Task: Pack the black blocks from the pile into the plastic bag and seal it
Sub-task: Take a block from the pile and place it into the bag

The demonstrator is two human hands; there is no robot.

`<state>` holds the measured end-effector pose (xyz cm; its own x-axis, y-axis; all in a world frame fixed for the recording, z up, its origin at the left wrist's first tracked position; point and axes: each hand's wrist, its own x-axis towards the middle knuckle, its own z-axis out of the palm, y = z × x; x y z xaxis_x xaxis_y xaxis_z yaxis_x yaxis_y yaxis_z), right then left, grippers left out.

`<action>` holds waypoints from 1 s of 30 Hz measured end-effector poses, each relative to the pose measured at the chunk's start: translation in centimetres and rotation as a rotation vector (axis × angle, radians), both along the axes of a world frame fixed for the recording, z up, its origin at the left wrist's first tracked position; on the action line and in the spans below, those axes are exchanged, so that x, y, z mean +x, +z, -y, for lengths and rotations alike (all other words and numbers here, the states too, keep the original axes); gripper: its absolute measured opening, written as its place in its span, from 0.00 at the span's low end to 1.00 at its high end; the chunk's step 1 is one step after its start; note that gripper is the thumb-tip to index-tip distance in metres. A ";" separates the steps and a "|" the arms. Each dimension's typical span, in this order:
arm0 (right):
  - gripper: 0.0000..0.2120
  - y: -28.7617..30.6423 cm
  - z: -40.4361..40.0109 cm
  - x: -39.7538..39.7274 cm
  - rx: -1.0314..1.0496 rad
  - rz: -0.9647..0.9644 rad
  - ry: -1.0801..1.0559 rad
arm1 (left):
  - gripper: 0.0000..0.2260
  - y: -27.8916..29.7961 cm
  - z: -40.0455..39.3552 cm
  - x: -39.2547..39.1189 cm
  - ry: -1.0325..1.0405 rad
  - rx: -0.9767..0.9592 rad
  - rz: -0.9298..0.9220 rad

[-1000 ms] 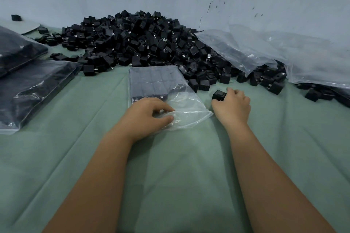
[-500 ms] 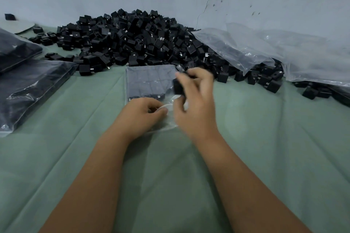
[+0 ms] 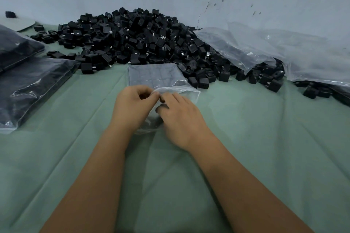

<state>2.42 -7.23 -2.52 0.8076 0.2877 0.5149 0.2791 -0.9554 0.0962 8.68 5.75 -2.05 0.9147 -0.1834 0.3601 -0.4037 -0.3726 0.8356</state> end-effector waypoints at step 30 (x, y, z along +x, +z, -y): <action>0.15 0.7 0.2 0.1 0.165 -0.240 -0.304 | 0.16 0.9 -0.9 0.5 0.214 -0.517 -0.143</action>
<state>2.47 -7.45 -1.78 0.9456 -0.0529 0.3210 -0.0222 -0.9949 -0.0984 9.17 6.62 -1.18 0.9582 0.1779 0.2239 -0.2341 0.0379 0.9715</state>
